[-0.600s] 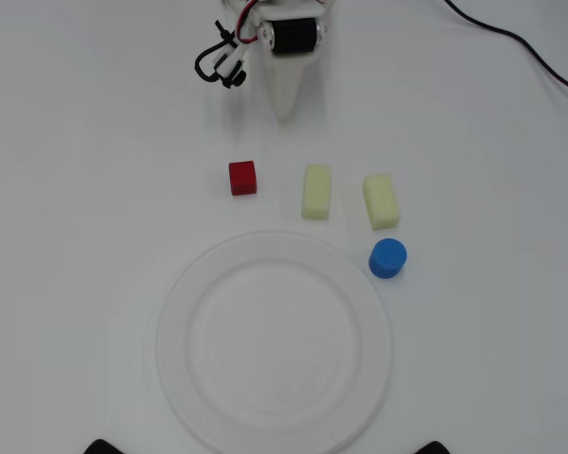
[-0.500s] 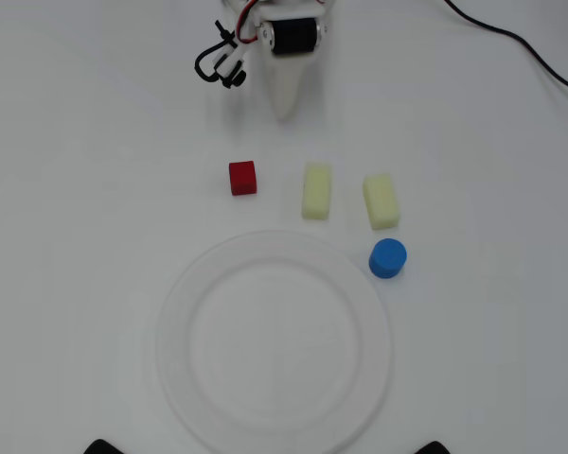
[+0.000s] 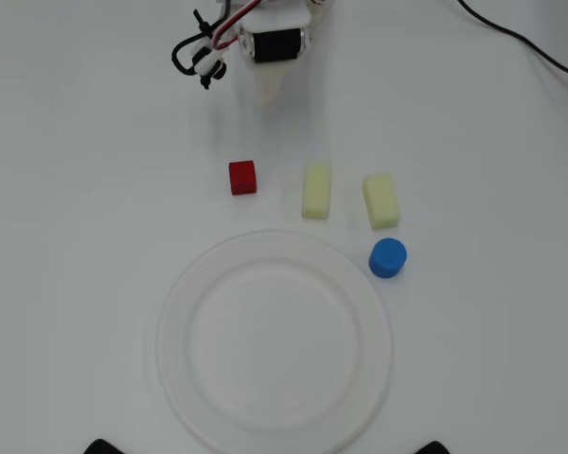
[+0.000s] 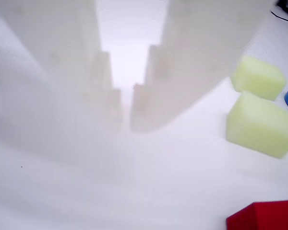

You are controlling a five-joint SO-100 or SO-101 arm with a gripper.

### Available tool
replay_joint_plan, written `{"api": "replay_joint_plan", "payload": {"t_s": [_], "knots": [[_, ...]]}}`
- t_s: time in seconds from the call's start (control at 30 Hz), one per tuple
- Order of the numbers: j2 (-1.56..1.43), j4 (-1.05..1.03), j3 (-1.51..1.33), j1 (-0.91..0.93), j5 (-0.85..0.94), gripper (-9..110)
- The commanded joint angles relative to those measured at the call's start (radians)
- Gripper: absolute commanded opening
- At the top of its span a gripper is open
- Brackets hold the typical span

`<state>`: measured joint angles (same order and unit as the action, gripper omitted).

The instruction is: Grasp a red block and put it in the dish.

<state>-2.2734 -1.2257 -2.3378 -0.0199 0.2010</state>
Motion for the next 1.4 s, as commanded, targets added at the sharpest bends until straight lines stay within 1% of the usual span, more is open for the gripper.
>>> {"api": "replay_joint_plan", "payload": {"t_s": [0.0,0.13,0.2,0.27,0.47,0.8,0.9,1.07,1.13,1.3,1.37], "knots": [[0.143,0.009,0.141,0.011,0.005,7],[0.296,0.009,0.268,0.029,-0.003,23],[0.362,0.012,0.318,0.04,-0.008,29],[0.419,0.017,0.353,0.044,-0.008,32],[0.517,0.089,0.36,0.055,0.015,32],[0.635,0.239,0.333,0.071,0.075,27],[0.666,0.261,0.337,0.074,0.086,21],[0.687,0.268,0.357,0.078,0.083,5],[0.678,0.268,0.365,0.078,0.08,1],[0.606,0.272,0.373,0.08,0.091,0],[0.557,0.307,0.368,0.08,0.095,0]]}}
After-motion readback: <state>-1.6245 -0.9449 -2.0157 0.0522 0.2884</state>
